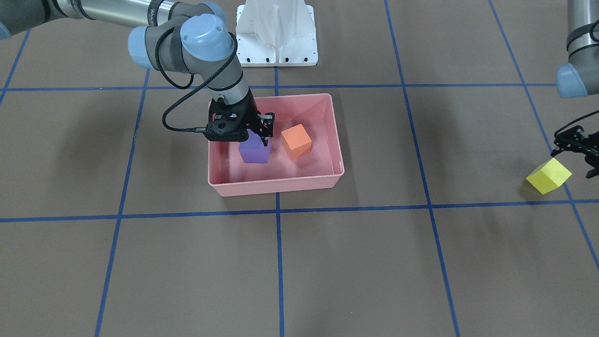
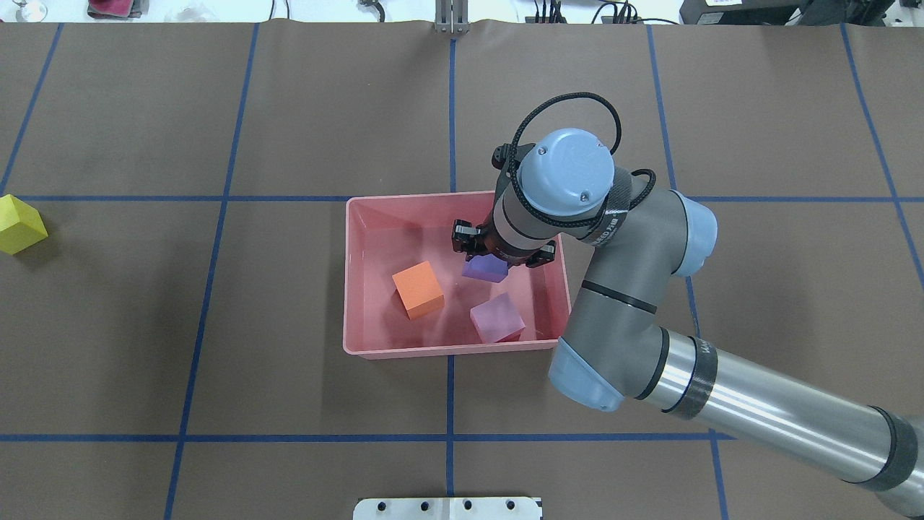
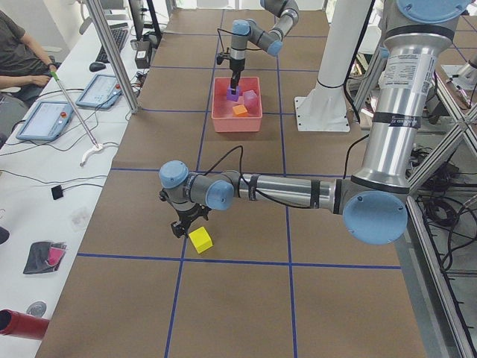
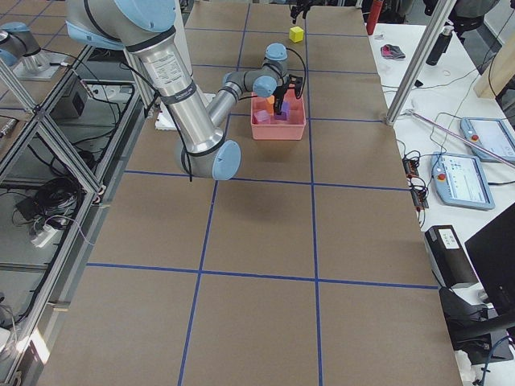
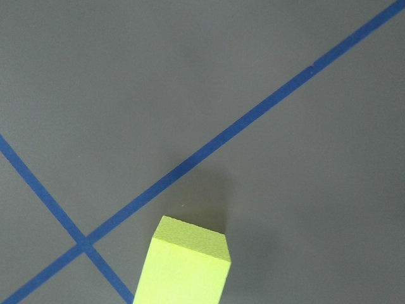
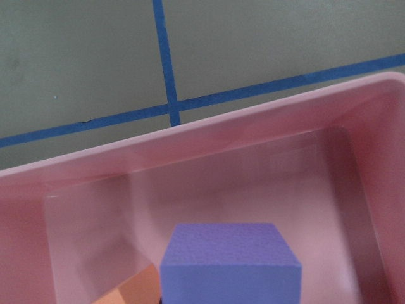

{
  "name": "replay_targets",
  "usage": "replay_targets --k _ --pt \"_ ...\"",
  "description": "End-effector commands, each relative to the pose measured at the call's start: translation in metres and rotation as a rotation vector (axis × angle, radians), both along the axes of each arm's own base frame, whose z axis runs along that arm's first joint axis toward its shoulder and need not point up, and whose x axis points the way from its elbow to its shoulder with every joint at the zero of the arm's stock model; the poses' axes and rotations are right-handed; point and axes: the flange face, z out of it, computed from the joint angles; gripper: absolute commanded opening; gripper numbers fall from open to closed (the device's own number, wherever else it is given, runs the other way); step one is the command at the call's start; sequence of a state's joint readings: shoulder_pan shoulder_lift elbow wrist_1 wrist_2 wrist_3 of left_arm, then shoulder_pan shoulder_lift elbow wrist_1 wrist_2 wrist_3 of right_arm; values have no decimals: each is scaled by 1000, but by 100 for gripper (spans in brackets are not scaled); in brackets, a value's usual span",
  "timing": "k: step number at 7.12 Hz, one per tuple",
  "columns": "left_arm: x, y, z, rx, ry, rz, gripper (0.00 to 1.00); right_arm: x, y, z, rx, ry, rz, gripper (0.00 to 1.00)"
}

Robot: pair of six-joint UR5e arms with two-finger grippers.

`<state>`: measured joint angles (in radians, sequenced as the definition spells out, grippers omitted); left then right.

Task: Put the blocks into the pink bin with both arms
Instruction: 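Drop purple cube into bin with right gripper while left moves to yellow cube, then withdraw the right gripper from the bin while the left grasps the yellow cube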

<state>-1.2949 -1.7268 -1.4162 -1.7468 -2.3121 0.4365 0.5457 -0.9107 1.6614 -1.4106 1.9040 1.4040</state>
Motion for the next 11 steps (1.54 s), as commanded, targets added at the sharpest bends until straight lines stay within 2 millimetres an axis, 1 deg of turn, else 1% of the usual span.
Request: replay_targets --k 1,2,4,5,6,7,8,9,10,11 --pt "2 -6 29 -23 -9 23 99 -1 1 0 3 0 -5 99" --pt "4 -8 32 -38 -9 17 99 2 2 -4 12 -9 -7 99" --pt "7 -9 28 -60 -6 -5 99 6 -2 -7 12 -14 4 99" --pt "9 -14 20 -64 -4 -23 99 26 -16 -14 16 -29 28 99" --pt "13 -14 24 -55 -1 -19 99 52 -33 -15 13 -44 48 99" --pt "20 -12 35 -42 3 -10 99 74 -40 -7 5 -49 57 99" --pt "22 -12 35 -42 4 -10 99 83 -40 1 15 -44 53 99" --pt "23 -13 32 -54 6 -28 99 84 -39 4 14 -42 52 99" --pt "28 -11 33 -56 5 -19 99 86 -39 4 14 -42 53 99" --pt "31 -10 34 -58 4 -15 99 92 -41 1 18 -49 59 99"
